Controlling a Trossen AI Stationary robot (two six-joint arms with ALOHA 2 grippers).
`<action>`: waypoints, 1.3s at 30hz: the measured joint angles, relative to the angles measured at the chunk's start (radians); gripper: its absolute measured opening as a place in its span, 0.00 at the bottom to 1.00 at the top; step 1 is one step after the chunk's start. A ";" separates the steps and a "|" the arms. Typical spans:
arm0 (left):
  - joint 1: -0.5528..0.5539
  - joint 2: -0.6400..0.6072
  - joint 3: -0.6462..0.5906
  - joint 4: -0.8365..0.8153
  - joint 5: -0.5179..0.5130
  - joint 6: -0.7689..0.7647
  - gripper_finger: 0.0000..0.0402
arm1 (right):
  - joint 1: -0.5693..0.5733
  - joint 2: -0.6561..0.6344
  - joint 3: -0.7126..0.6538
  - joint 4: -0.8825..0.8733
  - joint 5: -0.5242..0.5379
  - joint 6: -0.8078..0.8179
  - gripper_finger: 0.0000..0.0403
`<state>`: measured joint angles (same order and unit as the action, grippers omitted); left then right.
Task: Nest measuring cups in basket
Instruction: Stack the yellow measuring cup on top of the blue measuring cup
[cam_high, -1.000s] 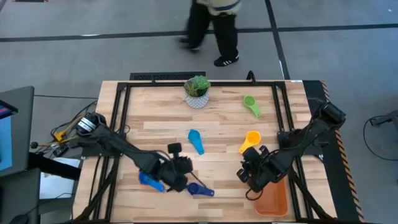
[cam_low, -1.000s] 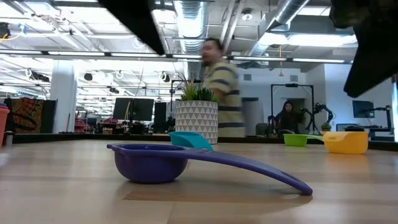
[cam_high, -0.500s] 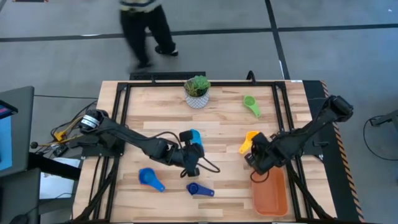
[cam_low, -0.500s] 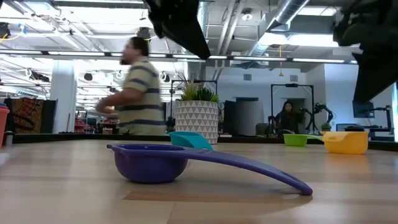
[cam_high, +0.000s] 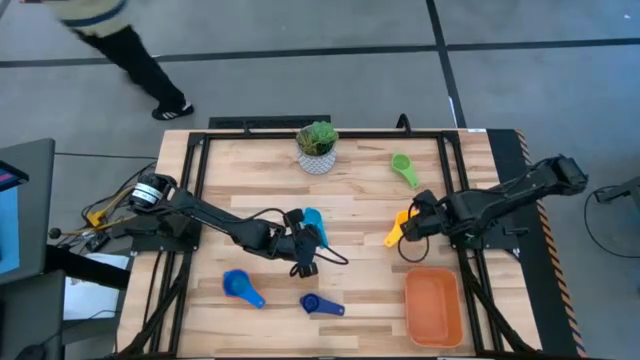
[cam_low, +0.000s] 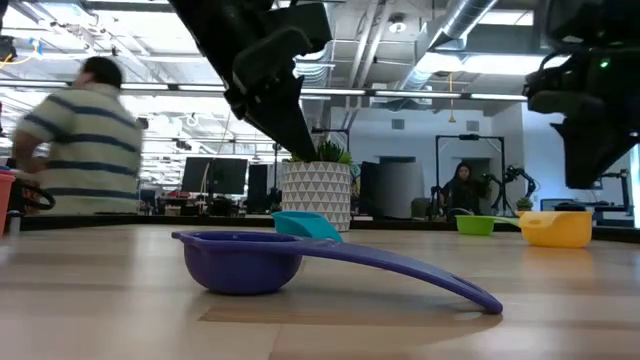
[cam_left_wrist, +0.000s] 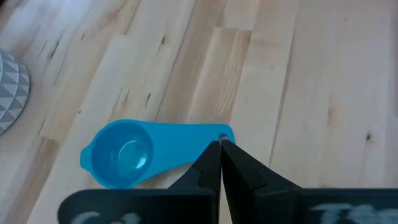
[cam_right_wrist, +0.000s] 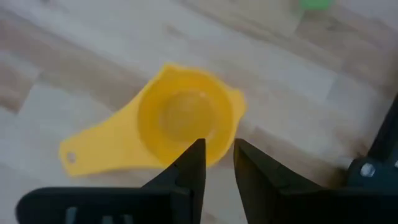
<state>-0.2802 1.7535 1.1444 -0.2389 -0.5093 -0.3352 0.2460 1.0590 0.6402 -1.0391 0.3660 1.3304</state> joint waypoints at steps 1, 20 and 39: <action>0.003 0.000 -0.003 0.009 -0.001 0.000 0.00 | -0.017 -0.006 -0.008 0.002 0.000 -0.011 0.29; 0.018 0.000 -0.004 0.020 -0.014 0.047 0.00 | -0.143 0.047 -0.057 0.084 -0.106 -0.153 0.36; 0.046 0.000 -0.004 0.071 -0.036 0.055 0.00 | -0.085 0.059 -0.120 0.368 -0.074 -0.355 0.03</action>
<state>-0.2341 1.7531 1.1408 -0.1680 -0.5449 -0.2802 0.1609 1.1179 0.5205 -0.6715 0.2921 0.9753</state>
